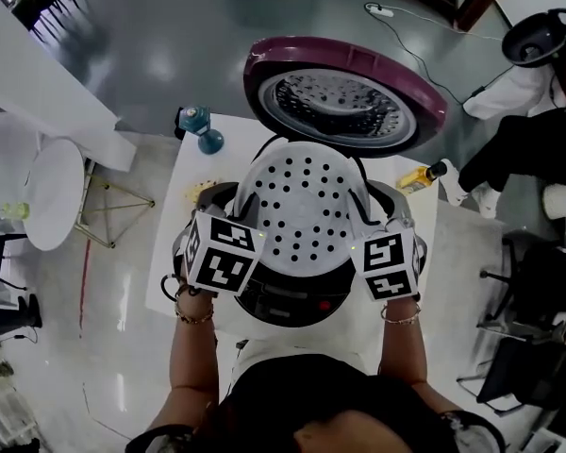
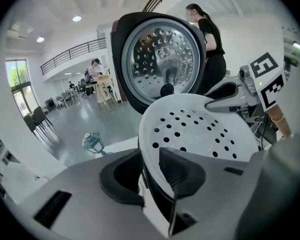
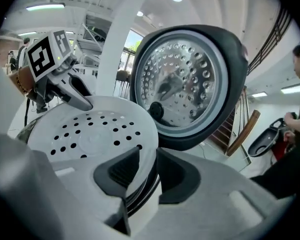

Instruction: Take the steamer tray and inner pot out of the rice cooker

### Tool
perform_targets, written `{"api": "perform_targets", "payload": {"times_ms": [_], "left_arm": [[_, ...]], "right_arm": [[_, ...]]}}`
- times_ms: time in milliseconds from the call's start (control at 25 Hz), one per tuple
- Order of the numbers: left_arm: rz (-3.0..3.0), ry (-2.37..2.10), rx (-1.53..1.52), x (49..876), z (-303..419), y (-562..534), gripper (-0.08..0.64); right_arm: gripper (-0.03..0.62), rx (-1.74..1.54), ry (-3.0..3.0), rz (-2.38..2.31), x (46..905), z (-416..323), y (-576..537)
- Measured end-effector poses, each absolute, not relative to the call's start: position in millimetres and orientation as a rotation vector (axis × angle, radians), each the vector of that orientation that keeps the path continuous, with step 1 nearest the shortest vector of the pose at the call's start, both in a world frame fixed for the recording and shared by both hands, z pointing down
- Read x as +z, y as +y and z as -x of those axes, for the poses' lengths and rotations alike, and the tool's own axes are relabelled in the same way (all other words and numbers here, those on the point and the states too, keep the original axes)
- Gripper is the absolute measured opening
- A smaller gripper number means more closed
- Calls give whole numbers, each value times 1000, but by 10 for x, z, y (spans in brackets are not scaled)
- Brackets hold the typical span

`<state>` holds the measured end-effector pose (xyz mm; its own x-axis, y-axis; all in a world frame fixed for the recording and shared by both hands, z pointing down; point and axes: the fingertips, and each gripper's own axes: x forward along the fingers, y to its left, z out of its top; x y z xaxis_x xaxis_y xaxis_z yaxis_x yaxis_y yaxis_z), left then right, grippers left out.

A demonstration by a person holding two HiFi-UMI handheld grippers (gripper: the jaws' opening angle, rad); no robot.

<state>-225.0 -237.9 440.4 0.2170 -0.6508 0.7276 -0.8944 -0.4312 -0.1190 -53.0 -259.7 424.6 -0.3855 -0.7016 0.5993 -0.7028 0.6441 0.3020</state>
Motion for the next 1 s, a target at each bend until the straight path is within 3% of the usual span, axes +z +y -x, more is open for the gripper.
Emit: {"api": "perform_targets", "payload": {"times_ms": [440, 1000], "left_arm": [[-2351, -1486, 1019, 3796, 1759, -2211, 104], [-2481, -1395, 1018, 3516, 334, -1925, 101]], "right_arm": [[92, -47, -2158, -1309, 3682, -5, -2314], [75, 47, -2158, -1489, 3451, -1434, -1918]]}}
